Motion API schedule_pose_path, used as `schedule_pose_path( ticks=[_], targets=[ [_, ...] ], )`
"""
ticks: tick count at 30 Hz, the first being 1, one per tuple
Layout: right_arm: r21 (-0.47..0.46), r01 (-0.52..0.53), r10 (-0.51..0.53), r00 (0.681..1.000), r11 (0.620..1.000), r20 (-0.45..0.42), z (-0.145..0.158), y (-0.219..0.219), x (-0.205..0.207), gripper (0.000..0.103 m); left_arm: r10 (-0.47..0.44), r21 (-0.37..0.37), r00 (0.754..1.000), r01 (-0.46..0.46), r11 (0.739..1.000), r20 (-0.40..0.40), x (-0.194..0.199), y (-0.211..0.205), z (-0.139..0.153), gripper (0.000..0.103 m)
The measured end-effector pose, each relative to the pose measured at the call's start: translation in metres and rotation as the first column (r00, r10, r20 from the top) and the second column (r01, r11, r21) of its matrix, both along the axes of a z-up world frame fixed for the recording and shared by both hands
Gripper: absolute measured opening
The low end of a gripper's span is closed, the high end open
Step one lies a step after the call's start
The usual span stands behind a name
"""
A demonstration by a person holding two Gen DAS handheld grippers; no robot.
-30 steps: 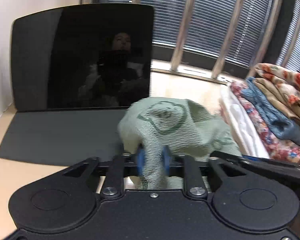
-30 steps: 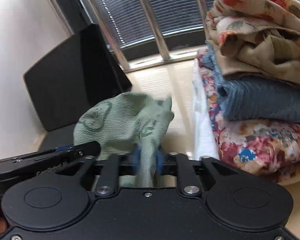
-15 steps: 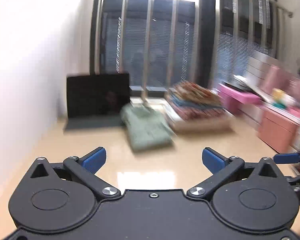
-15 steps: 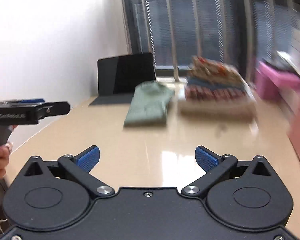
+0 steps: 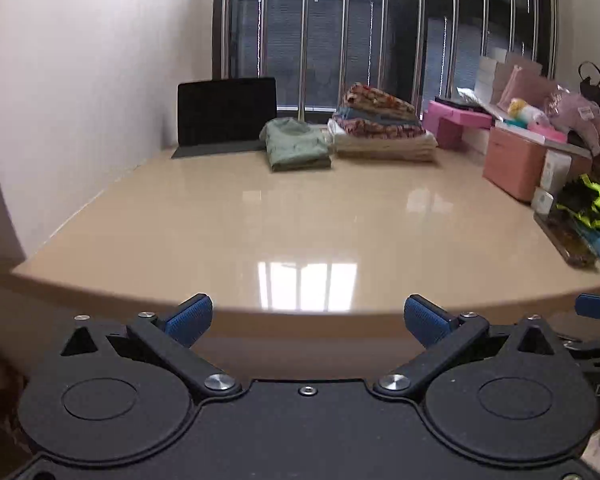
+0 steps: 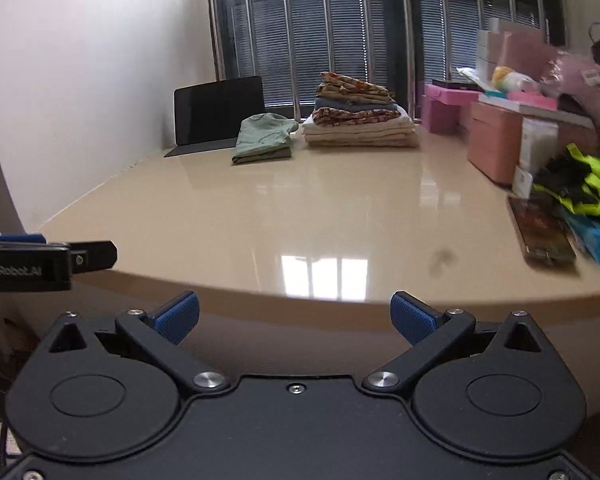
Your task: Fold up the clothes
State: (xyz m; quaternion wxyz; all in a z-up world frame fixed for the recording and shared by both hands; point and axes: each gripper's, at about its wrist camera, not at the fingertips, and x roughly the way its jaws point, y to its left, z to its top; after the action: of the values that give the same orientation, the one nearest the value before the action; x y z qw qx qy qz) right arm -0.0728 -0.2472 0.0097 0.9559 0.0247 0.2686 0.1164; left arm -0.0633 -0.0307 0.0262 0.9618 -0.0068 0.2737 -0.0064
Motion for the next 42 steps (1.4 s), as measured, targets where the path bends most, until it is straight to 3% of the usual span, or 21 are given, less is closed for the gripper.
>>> schedule_pose_path(
  ticks=[5,10,42],
  targets=[
    [0.011,-0.006,0.006,1.0,1.0,-0.004,-0.002,0.0,-0.019,0.103,-0.014,0.021,0.999,0.014,1.0,-0.03,-0.014,-0.004,-0.005,0.103],
    [0.028,0.037,-0.038,0.999,0.999,0.011,0.0,-0.006,-0.017,0.103,-0.003,0.035,1.0,0.003,0.999,-0.019,-0.015,-0.004,-0.005,0.103],
    [0.014,0.017,-0.017,1.0,1.0,-0.021,-0.006,-0.003,-0.015,0.103,0.012,0.039,1.0,-0.011,0.999,-0.021,-0.02,-0.005,-0.005,0.103]
  ],
)
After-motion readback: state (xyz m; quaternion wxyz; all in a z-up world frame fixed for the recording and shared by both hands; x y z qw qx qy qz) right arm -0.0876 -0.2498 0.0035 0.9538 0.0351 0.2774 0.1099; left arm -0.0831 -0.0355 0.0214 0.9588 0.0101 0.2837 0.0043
